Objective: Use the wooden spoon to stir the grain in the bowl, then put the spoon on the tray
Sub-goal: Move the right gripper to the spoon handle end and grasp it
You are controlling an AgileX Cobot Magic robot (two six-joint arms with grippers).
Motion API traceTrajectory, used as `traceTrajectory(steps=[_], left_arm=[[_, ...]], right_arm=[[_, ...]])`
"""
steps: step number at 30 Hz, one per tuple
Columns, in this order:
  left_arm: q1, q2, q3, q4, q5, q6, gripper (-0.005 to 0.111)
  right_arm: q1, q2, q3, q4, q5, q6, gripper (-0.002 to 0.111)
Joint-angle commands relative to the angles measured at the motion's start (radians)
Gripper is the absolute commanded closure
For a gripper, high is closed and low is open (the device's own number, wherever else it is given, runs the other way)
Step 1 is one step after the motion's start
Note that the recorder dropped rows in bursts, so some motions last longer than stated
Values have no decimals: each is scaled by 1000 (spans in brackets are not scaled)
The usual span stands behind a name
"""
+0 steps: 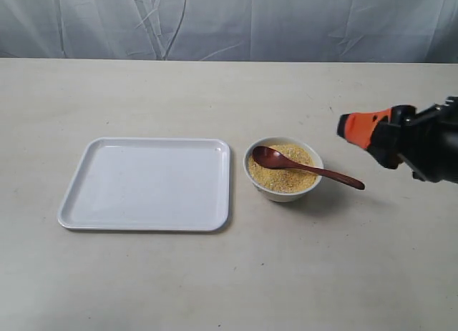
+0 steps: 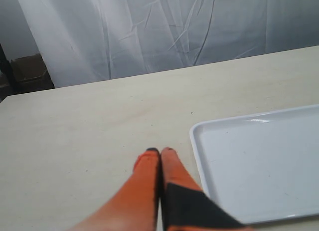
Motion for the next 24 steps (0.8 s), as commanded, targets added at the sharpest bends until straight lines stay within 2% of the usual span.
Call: traceTrajectory(steps=[1, 3, 4, 5, 7, 9, 10, 13, 14, 17, 19, 24], left_arm=[[-1, -4, 4, -3, -9, -1, 107], [-1, -4, 4, -3, -9, -1, 107], [-1, -4, 4, -3, -9, -1, 107], [-1, -4, 4, -3, -9, -1, 107], [-1, -4, 4, -3, -9, -1, 107], [-1, -4, 4, -3, -9, -1, 107], [-1, -4, 4, -3, -9, -1, 107], [-1, -4, 4, -3, -9, -1, 107], [-1, -4, 4, -3, -9, -1, 107], [-1, -4, 4, -3, -9, -1, 107], [-1, -4, 4, -3, -9, -1, 107], [-1, -4, 4, -3, -9, -1, 107]], right_arm=[[-4, 82, -130, -521, 321, 264, 61], [-4, 126, -150, -721, 354, 423, 61], [-4, 146, -150, -797, 316, 528, 61], [-4, 158, -145, -854, 249, 634, 61], [-4, 161, -116, -852, 64, 770, 61], [2, 131, -62, -704, -128, 799, 61], [16, 108, -16, -591, -258, 763, 61], [99, 18, 83, -288, -501, 622, 61], [134, -17, 110, -237, -563, 609, 61], [222, -100, 165, -235, -695, 676, 61], [274, -144, 182, -291, -757, 784, 61], [388, -218, 196, -695, -780, 1126, 61]])
